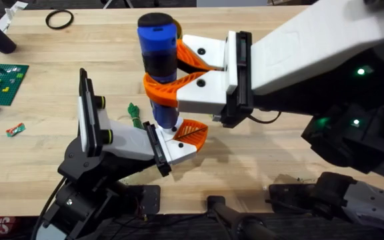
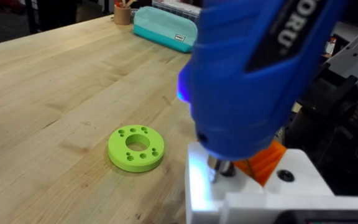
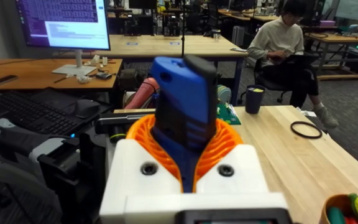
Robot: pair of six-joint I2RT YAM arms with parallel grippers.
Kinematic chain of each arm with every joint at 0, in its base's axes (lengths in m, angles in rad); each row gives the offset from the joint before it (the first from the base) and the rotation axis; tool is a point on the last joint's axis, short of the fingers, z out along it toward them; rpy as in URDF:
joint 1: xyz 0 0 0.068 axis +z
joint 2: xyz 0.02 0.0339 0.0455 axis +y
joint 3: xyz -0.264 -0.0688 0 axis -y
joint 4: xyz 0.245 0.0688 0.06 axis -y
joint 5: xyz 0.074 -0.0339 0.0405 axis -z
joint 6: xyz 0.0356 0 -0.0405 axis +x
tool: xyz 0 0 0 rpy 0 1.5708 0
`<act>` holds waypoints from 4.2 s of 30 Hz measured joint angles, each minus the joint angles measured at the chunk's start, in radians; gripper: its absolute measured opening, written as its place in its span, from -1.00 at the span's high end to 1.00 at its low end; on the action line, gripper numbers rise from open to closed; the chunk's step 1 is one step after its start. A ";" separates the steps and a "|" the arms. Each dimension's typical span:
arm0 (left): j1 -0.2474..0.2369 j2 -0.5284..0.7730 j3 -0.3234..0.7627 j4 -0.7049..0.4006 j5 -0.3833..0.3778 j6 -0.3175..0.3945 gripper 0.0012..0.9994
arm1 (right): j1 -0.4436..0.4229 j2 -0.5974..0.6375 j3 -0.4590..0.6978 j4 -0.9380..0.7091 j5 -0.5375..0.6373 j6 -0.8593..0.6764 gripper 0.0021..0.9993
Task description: Pick up the gripper from the table and insert it into the empty holder that is missing its gripper. Then pick up a screw, insert it into the mounting hole, and use the screwdriver to tighten it. Finally, clean up the table by picking up the vegetable and placing it into the bucket.
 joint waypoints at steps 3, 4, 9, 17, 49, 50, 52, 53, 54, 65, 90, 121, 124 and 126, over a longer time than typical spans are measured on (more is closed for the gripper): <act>0.000 0.001 0.000 -0.004 0.000 -0.004 0.96 | 0.000 0.000 0.000 -0.013 0.002 0.000 0.90; 0.000 0.001 0.000 -0.004 0.000 -0.004 0.96 | 0.000 0.000 0.000 -0.012 0.003 0.000 0.90; 0.000 0.001 0.000 -0.004 0.000 -0.004 0.96 | 0.000 -0.019 -0.004 0.001 0.003 0.000 0.90; 0.000 0.001 0.000 -0.004 0.000 -0.004 0.96 | 0.000 -0.090 -0.007 0.002 0.003 -0.001 0.90; 0.000 0.001 0.000 -0.004 0.000 -0.004 0.96 | -0.001 -0.090 -0.012 -0.105 0.094 0.041 0.90; 0.000 0.001 0.000 -0.004 0.000 -0.004 0.96 | -0.001 -0.090 -0.012 -0.105 0.094 0.039 0.90; 0.000 0.001 0.000 -0.004 0.000 -0.004 0.96 | -0.001 -0.090 -0.012 -0.105 0.094 0.035 0.90; 0.000 0.001 0.000 -0.004 0.000 -0.004 0.96 | -0.001 -0.090 -0.012 -0.105 0.094 0.034 0.90; 0.000 0.001 0.000 -0.004 0.000 -0.004 0.96 | -0.001 -0.090 -0.012 -0.105 0.094 0.033 0.90; 0.000 0.001 0.000 -0.004 0.000 -0.004 0.96 | -0.001 -0.090 -0.012 -0.093 0.094 0.033 0.90; 0.000 0.001 0.000 -0.004 0.000 -0.004 0.96 | 0.000 -0.063 -0.012 -0.067 0.094 0.055 0.90; 0.000 0.001 0.000 -0.004 0.001 -0.004 0.96 | 0.000 -0.063 -0.012 -0.076 0.089 0.056 0.90; 0.000 0.001 0.000 -0.004 0.001 -0.005 0.96 | 0.000 -0.064 -0.012 -0.093 0.090 0.056 0.90; 0.000 0.001 0.000 -0.004 0.002 -0.004 0.96 | 0.000 -0.063 -0.012 -0.091 0.090 0.056 0.90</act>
